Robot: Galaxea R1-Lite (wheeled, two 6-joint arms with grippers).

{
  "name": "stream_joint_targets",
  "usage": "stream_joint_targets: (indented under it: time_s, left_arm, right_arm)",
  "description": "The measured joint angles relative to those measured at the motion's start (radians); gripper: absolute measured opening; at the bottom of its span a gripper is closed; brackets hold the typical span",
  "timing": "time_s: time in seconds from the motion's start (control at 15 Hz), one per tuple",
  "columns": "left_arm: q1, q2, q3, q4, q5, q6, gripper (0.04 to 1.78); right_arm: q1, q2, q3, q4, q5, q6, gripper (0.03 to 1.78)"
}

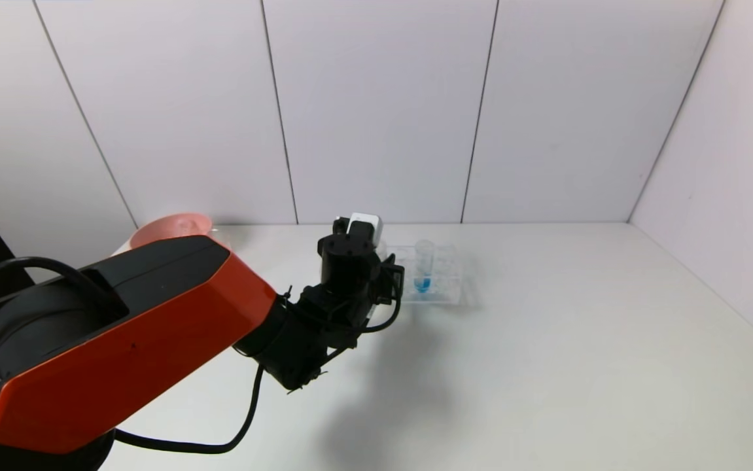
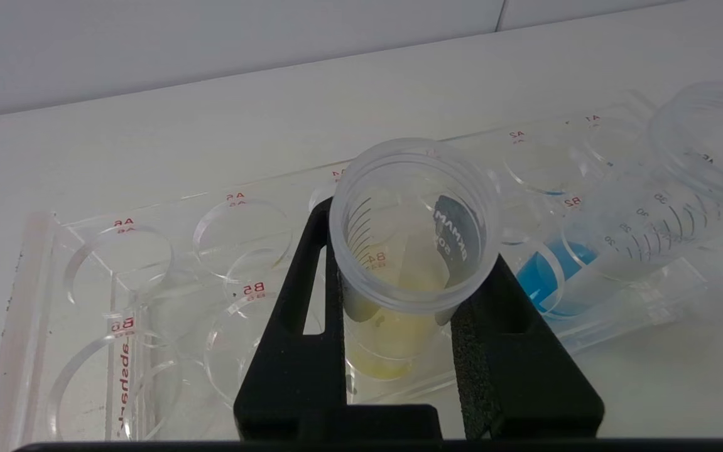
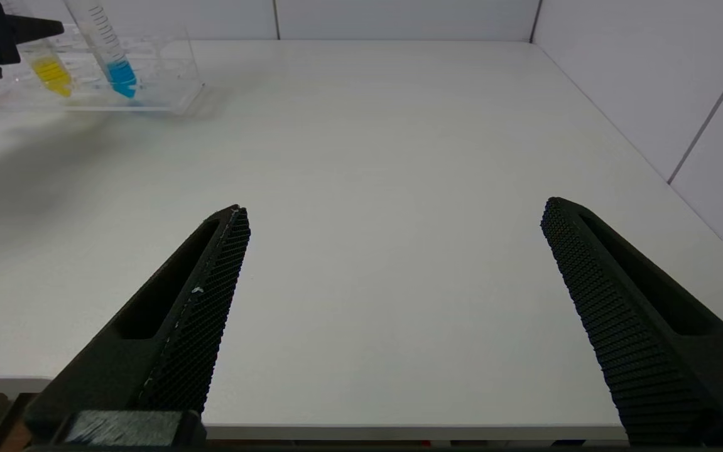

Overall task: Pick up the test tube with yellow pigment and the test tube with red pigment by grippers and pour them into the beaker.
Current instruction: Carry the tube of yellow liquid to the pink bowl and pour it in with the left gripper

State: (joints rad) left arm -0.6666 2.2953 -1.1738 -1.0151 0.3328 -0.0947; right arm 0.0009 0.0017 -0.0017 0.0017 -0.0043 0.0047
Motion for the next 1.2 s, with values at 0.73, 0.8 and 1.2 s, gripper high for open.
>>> stream_joint_targets:
  time_s: [0.73,0.8,1.2]
  left_arm:
    - [-0.001,-0.079,0.053,-0.014,-0.009,0.008,0.49]
    - [-0.001,-0.090,0.057,-0.015,-0.009,0.010,0.49]
    - [0.000,-0.141,0.078,-0.016,-0.008,0.052,0.49]
  right_arm:
    - [0.000,0.000,0.000,0.000,0.000,0.000,1.70]
    - [0.000,0.000,0.000,0.000,0.000,0.000,1.70]
    - [0.000,0.000,0.000,0.000,0.000,0.000,1.70]
